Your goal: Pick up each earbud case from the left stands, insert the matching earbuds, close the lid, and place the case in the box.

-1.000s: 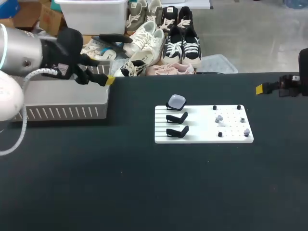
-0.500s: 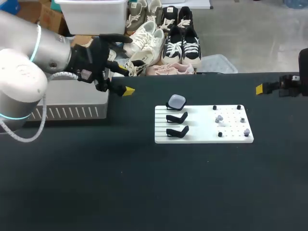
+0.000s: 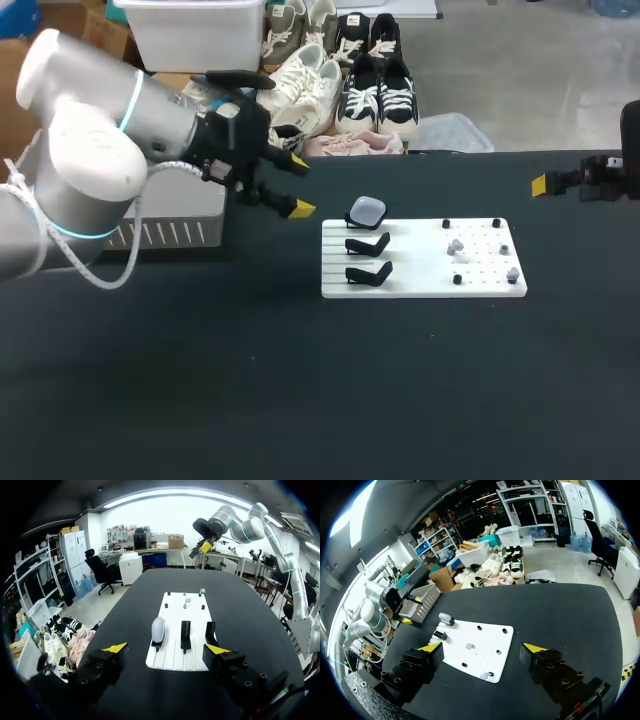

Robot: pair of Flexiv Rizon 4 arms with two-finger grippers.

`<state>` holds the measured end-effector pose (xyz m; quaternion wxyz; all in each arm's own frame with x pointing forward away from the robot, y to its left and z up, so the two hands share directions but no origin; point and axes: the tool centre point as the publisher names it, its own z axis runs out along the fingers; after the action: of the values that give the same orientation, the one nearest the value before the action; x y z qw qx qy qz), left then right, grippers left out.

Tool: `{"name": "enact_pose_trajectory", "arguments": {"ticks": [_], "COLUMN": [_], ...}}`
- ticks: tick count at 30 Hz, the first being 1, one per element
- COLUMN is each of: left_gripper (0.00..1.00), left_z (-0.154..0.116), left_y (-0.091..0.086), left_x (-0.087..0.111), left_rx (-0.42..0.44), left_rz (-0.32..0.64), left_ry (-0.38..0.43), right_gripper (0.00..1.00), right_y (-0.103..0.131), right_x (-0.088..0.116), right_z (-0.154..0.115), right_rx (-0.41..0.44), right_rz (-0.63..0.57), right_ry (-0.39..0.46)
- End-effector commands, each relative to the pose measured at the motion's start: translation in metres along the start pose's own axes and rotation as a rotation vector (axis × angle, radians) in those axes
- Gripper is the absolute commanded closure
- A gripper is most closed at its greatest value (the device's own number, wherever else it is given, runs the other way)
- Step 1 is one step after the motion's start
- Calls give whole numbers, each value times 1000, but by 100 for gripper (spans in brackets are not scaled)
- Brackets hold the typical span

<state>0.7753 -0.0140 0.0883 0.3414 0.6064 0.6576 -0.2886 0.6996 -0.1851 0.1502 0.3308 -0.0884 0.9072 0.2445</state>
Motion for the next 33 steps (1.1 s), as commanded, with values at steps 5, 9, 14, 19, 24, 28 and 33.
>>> {"name": "enact_pose_trajectory", "arguments": {"ticks": [5, 9, 14, 19, 24, 28, 33], "left_gripper": [0, 0, 0, 14, 8, 0, 7], "left_z": [37, 45, 55, 67, 74, 80, 87], "left_y": [17, 21, 19, 20, 18, 15, 20], "left_x": [3, 3, 7, 7, 7, 7, 6], "left_rx": [66, 82, 102, 107, 115, 114, 105], "left_rz": [4, 5, -14, -45, -44, -45, -50], "left_ry": [-2, -7, -20, -44, -64, -76, -93], "right_gripper": [0, 0, 0, 0, 0, 0, 0], "right_y": [-1, -1, -1, -1, -1, -1, -1], "right_x": [0, 0, 0, 0, 0, 0, 0], "right_z": [0, 0, 0, 0, 0, 0, 0], "right_rx": [-1, -1, -1, -1, -1, -1, -1], "right_rz": [-1, -1, -1, -1, -1, -1, -1], "right_ry": [1, 1, 1, 1, 1, 1, 1]}}
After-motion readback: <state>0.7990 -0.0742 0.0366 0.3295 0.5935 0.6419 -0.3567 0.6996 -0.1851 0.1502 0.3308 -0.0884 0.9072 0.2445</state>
